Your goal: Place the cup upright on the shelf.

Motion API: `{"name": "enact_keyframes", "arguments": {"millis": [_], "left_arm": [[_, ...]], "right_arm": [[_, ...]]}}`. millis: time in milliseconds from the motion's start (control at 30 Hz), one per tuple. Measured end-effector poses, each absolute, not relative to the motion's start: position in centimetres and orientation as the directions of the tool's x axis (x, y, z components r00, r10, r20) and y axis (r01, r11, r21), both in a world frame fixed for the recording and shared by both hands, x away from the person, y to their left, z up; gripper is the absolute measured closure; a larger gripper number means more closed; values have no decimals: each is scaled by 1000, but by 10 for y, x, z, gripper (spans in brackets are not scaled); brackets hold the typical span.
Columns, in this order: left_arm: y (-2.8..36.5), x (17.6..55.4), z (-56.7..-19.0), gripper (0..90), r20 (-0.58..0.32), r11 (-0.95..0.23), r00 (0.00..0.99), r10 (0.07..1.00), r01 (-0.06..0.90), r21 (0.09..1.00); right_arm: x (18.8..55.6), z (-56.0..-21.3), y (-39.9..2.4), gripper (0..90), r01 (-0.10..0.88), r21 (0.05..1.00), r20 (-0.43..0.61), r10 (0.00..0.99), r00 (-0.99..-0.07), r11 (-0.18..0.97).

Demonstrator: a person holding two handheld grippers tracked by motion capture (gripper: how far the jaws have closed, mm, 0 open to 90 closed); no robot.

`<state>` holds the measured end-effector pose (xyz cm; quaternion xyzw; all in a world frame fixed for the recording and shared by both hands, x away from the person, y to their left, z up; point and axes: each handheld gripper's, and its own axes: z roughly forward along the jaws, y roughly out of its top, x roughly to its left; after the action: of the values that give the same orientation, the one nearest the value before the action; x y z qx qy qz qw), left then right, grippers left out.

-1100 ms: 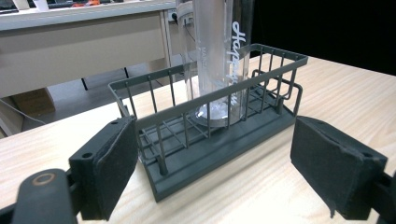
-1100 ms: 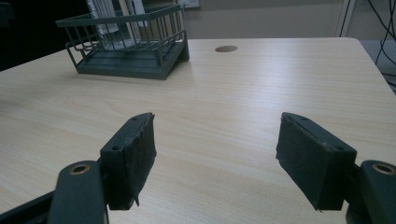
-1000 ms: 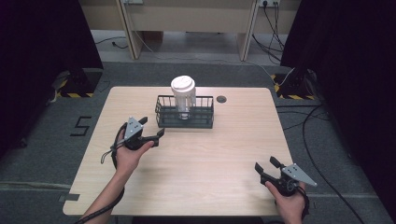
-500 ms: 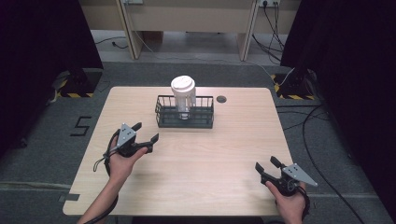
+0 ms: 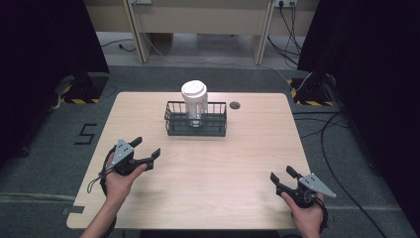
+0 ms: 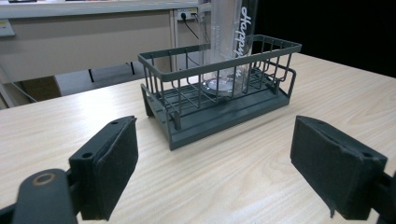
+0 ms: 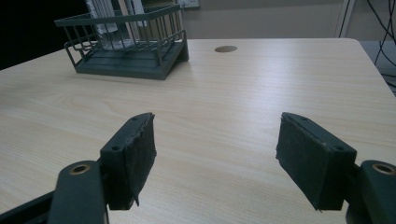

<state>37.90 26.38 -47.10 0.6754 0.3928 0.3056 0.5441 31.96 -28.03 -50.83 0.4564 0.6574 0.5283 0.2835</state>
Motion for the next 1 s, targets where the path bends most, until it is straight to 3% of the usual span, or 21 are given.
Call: {"name": "enact_keyframes", "arguments": {"millis": [1000], "left_arm": [[316,330,-494,147,-26,-90,432,901,247,965]], "right_arm": [[321,-508,-278,288,303,952,103,899,-426,34]]}}
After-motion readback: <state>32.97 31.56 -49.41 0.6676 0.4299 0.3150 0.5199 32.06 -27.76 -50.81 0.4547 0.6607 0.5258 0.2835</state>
